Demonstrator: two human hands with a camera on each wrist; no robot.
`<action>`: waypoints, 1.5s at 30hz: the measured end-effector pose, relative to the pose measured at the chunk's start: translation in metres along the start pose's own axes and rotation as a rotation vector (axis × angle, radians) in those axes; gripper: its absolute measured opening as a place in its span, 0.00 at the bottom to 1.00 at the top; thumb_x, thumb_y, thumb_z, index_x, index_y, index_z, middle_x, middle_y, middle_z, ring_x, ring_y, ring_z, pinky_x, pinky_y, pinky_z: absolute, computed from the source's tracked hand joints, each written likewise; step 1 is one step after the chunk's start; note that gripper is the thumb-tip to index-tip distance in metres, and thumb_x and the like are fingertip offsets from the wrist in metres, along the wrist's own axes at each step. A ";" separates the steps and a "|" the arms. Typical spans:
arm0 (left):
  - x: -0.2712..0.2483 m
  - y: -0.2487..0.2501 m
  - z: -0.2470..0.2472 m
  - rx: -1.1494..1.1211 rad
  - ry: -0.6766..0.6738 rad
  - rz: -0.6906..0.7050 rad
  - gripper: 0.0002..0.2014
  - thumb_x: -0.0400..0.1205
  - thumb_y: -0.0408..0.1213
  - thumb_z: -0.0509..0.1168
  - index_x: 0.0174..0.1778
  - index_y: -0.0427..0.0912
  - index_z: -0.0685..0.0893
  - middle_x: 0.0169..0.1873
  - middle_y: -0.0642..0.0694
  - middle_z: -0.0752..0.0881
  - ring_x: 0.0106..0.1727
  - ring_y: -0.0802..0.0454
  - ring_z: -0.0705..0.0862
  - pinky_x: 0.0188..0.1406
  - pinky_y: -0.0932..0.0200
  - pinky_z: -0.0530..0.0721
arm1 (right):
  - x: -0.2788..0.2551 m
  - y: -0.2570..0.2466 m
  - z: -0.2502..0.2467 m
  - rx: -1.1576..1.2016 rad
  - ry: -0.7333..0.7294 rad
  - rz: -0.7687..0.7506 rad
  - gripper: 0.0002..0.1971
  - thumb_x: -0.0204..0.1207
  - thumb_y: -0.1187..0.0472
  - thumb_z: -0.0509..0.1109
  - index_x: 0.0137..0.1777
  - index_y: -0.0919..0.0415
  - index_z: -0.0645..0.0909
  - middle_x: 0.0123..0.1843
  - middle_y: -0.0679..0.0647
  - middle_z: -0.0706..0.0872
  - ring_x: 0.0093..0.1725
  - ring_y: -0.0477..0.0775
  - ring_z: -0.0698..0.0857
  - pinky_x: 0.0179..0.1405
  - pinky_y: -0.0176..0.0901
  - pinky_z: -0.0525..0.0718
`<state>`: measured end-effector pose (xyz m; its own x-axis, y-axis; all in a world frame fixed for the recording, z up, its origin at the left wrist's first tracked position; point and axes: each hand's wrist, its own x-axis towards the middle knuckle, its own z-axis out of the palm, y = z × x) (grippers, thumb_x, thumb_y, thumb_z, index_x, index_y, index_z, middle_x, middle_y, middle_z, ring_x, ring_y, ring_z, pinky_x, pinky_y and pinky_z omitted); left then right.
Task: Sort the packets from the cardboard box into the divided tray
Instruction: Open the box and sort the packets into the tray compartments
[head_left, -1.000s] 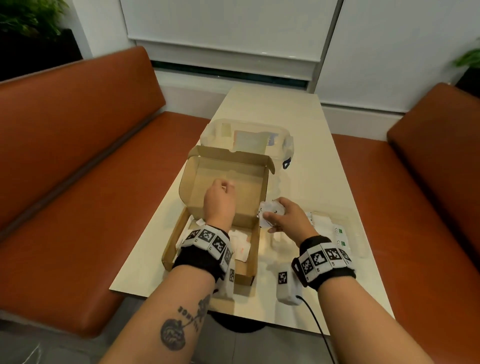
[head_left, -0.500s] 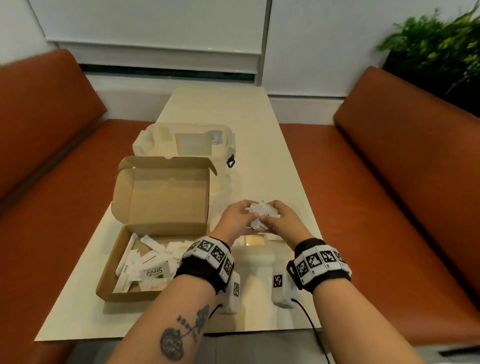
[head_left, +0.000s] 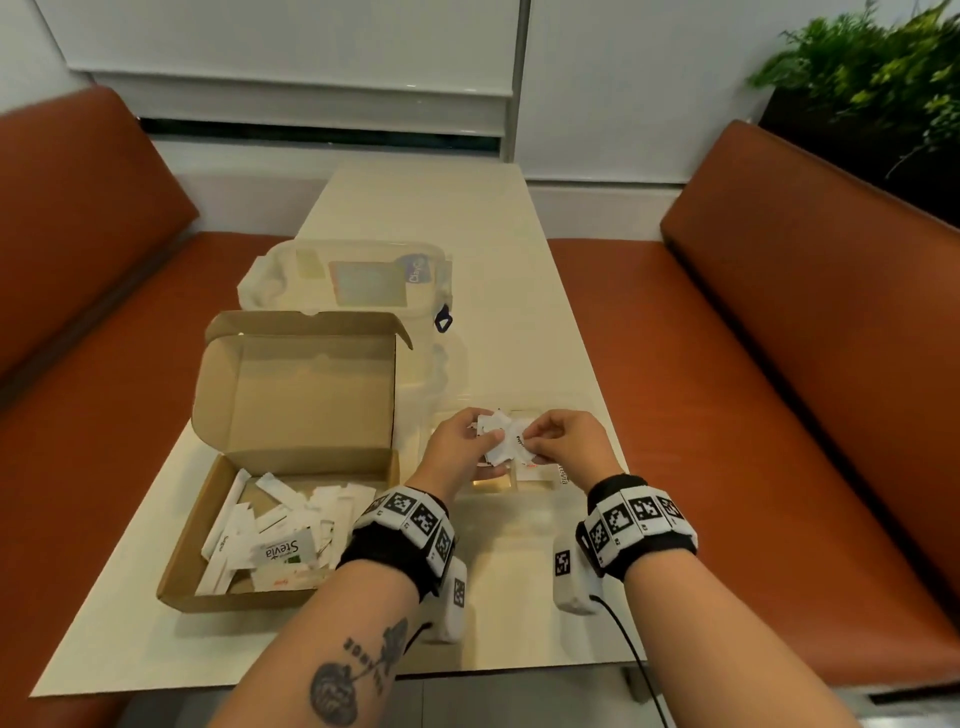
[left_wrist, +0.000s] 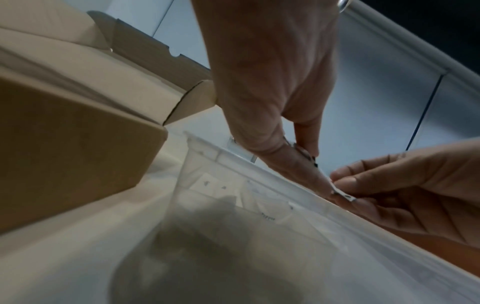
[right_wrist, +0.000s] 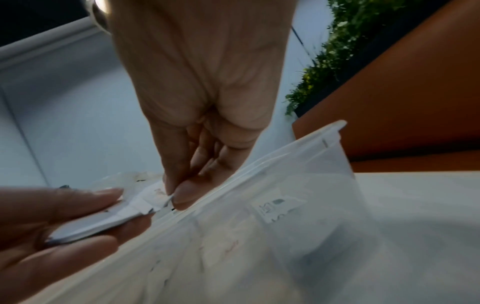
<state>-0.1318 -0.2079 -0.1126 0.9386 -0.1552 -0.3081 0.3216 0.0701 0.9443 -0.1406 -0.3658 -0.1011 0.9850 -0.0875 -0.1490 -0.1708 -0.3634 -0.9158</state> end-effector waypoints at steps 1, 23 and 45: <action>0.001 -0.001 -0.002 0.006 0.011 0.007 0.11 0.82 0.25 0.64 0.59 0.36 0.78 0.44 0.38 0.84 0.43 0.44 0.85 0.35 0.54 0.91 | 0.002 -0.001 0.001 -0.022 0.002 -0.010 0.04 0.70 0.74 0.73 0.40 0.66 0.83 0.33 0.58 0.85 0.29 0.52 0.83 0.37 0.38 0.87; 0.016 -0.014 -0.020 0.009 0.209 0.113 0.13 0.84 0.27 0.59 0.58 0.48 0.79 0.51 0.39 0.82 0.53 0.44 0.85 0.41 0.53 0.90 | 0.029 -0.011 0.028 0.092 0.011 0.011 0.03 0.70 0.68 0.76 0.39 0.62 0.84 0.33 0.53 0.87 0.30 0.46 0.83 0.29 0.30 0.80; 0.016 -0.017 -0.027 -0.045 0.384 0.207 0.09 0.85 0.31 0.60 0.56 0.47 0.79 0.42 0.50 0.84 0.42 0.54 0.85 0.38 0.58 0.87 | 0.031 0.014 0.056 -0.669 -0.050 -0.088 0.03 0.74 0.61 0.72 0.42 0.57 0.87 0.44 0.51 0.82 0.45 0.50 0.80 0.45 0.39 0.77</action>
<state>-0.1184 -0.1851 -0.1365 0.9594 0.2440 -0.1413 0.1187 0.1050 0.9874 -0.1105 -0.3213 -0.1396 0.9932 0.0059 -0.1163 -0.0533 -0.8648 -0.4993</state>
